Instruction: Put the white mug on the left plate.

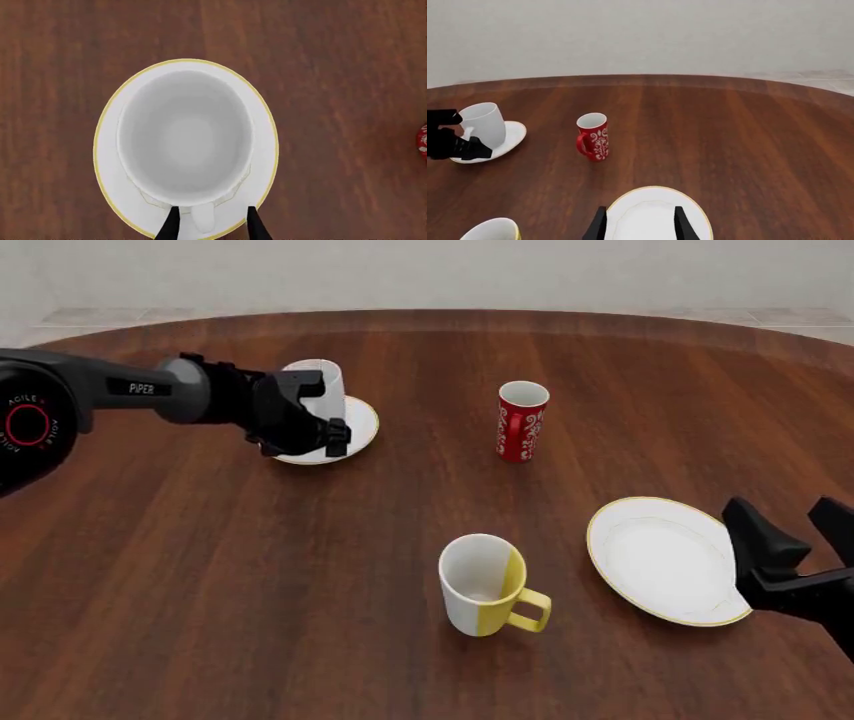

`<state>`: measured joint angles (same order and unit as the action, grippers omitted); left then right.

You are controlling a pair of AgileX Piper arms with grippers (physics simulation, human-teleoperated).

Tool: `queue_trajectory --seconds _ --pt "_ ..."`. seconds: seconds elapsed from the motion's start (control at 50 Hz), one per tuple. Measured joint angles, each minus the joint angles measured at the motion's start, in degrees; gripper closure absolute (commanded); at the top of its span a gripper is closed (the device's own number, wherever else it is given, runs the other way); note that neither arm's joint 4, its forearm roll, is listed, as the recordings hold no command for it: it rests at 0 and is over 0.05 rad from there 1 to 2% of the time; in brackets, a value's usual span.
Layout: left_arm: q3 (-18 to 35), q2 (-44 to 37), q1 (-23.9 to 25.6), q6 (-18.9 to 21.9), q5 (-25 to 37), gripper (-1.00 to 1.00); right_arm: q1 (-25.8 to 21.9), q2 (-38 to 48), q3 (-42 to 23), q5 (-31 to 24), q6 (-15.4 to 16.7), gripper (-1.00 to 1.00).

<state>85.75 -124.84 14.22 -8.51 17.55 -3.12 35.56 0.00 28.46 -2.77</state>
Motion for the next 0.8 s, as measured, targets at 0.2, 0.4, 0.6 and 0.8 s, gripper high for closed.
queue_trajectory --seconds 0.2,0.4,0.6,0.8 --pt "-0.8 0.5 0.0 0.0 -0.2 -1.0 -0.2 1.8 0.0 1.9 0.0 -1.0" --pt "-1.6 1.0 -0.1 0.0 -0.3 -1.0 -0.4 2.2 0.0 2.4 0.1 -1.0" --pt "-2.8 2.0 0.0 0.0 -0.7 -1.0 -0.5 1.7 0.0 2.0 0.2 -1.0" --pt "-4.1 3.2 0.6 -0.2 -1.1 -1.0 -0.5 1.8 0.0 2.1 0.2 -1.0"
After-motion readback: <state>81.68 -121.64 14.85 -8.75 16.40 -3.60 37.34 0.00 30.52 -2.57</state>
